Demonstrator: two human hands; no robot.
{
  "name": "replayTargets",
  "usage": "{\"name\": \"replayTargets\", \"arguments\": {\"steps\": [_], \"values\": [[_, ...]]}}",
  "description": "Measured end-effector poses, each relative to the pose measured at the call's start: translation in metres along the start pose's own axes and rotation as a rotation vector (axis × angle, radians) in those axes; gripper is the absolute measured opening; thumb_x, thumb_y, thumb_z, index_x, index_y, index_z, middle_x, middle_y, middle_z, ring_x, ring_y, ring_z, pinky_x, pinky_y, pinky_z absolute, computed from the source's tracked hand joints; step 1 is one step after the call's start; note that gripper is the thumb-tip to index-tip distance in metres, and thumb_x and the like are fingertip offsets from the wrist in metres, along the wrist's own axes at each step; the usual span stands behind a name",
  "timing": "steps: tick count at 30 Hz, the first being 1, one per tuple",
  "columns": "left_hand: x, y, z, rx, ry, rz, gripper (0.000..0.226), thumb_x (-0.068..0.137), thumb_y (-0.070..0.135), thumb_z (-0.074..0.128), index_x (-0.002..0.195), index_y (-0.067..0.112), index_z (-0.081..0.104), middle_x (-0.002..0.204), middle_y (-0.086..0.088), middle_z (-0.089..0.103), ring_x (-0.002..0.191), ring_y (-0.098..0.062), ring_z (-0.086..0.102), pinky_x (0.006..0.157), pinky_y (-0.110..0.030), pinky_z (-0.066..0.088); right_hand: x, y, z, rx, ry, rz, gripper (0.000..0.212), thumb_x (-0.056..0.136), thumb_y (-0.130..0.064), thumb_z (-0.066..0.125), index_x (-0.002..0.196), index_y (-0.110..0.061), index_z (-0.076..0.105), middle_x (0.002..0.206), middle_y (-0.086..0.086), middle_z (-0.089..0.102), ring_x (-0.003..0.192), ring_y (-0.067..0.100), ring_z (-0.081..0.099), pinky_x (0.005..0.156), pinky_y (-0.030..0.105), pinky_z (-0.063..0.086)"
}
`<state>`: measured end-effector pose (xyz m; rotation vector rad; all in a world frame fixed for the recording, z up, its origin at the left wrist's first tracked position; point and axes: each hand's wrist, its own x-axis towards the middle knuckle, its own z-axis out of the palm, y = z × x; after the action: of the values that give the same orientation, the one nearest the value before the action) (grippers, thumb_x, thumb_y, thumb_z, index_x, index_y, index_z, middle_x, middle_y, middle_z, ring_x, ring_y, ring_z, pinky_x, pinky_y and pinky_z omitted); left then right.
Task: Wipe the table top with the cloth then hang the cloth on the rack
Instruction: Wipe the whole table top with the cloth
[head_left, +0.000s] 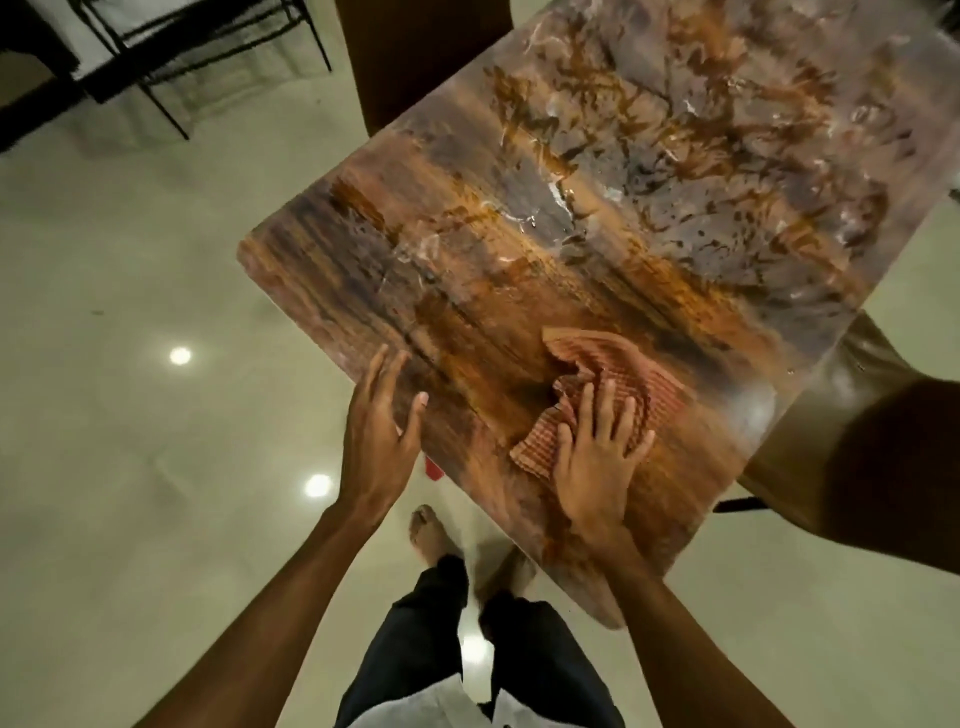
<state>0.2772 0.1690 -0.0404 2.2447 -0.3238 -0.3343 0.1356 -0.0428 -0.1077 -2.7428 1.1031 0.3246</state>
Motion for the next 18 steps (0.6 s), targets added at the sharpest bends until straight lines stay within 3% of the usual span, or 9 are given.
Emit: {"name": "replayTargets", "arguments": {"steps": [2, 4, 7, 9, 14, 16, 18], "values": [[-0.009, 0.0, 0.004, 0.012, -0.038, 0.024, 0.054, 0.103, 0.029, 0.056, 0.152, 0.013, 0.043, 0.163, -0.005, 0.034, 0.151, -0.019, 0.031, 0.119, -0.049, 0.035, -0.012, -0.037, 0.002, 0.056, 0.002, 0.04, 0.069, 0.104, -0.047, 0.01, 0.167, -0.02, 0.014, 0.175, 0.01, 0.005, 0.16, 0.042, 0.008, 0.122, 0.075, 0.008], [-0.017, 0.0, 0.006, 0.03, -0.073, 0.054, 0.054, 0.103, 0.029, 0.056, 0.153, 0.013, 0.042, 0.163, -0.005, 0.032, 0.15, -0.02, 0.031, 0.118, -0.05, 0.036, -0.022, -0.083, 0.009, 0.095, -0.014, -0.137, 0.071, 0.1, -0.045, 0.012, 0.166, -0.021, 0.017, 0.175, 0.009, 0.011, 0.159, 0.04, 0.011, 0.121, 0.076, 0.005], [-0.029, 0.005, 0.009, 0.07, -0.125, 0.134, 0.054, 0.103, 0.029, 0.056, 0.152, 0.011, 0.042, 0.163, -0.008, 0.033, 0.15, -0.024, 0.033, 0.116, -0.052, 0.037, -0.04, -0.086, 0.017, 0.05, -0.043, -0.338, 0.072, 0.099, -0.045, 0.014, 0.167, -0.022, 0.015, 0.176, 0.005, 0.008, 0.161, 0.035, 0.009, 0.121, 0.073, 0.014], [-0.034, 0.007, 0.008, 0.086, -0.125, 0.158, 0.054, 0.103, 0.029, 0.056, 0.152, 0.011, 0.043, 0.162, -0.008, 0.034, 0.15, -0.024, 0.033, 0.117, -0.05, 0.037, -0.057, -0.046, 0.027, 0.049, -0.006, -0.25, 0.071, 0.101, -0.051, 0.015, 0.166, -0.024, 0.017, 0.175, 0.003, 0.01, 0.161, 0.032, 0.009, 0.123, 0.07, 0.013], [-0.048, 0.009, 0.007, 0.121, -0.168, 0.237, 0.055, 0.103, 0.031, 0.056, 0.152, 0.012, 0.042, 0.163, -0.006, 0.032, 0.15, -0.022, 0.032, 0.118, -0.047, 0.037, -0.118, 0.051, 0.04, 0.202, 0.101, 0.273, 0.06, 0.109, -0.044, 0.023, 0.167, -0.026, 0.018, 0.175, 0.008, 0.014, 0.16, 0.037, 0.013, 0.124, 0.068, 0.011], [-0.049, 0.011, 0.008, 0.115, -0.191, 0.254, 0.055, 0.103, 0.031, 0.056, 0.153, 0.013, 0.042, 0.163, -0.005, 0.032, 0.15, -0.021, 0.032, 0.118, -0.048, 0.036, -0.114, 0.025, 0.039, 0.178, 0.097, 0.306, 0.062, 0.109, -0.046, 0.023, 0.167, -0.025, 0.015, 0.175, 0.011, 0.01, 0.16, 0.041, 0.011, 0.124, 0.07, 0.009], [-0.043, 0.013, 0.008, 0.132, -0.225, 0.286, 0.054, 0.103, 0.03, 0.056, 0.153, 0.014, 0.041, 0.164, -0.005, 0.031, 0.15, -0.021, 0.031, 0.118, -0.05, 0.035, -0.103, -0.018, 0.037, 0.164, 0.071, 0.156, 0.062, 0.109, -0.047, 0.023, 0.167, -0.027, 0.014, 0.175, 0.01, 0.008, 0.16, 0.04, 0.008, 0.123, 0.071, 0.007]]}}
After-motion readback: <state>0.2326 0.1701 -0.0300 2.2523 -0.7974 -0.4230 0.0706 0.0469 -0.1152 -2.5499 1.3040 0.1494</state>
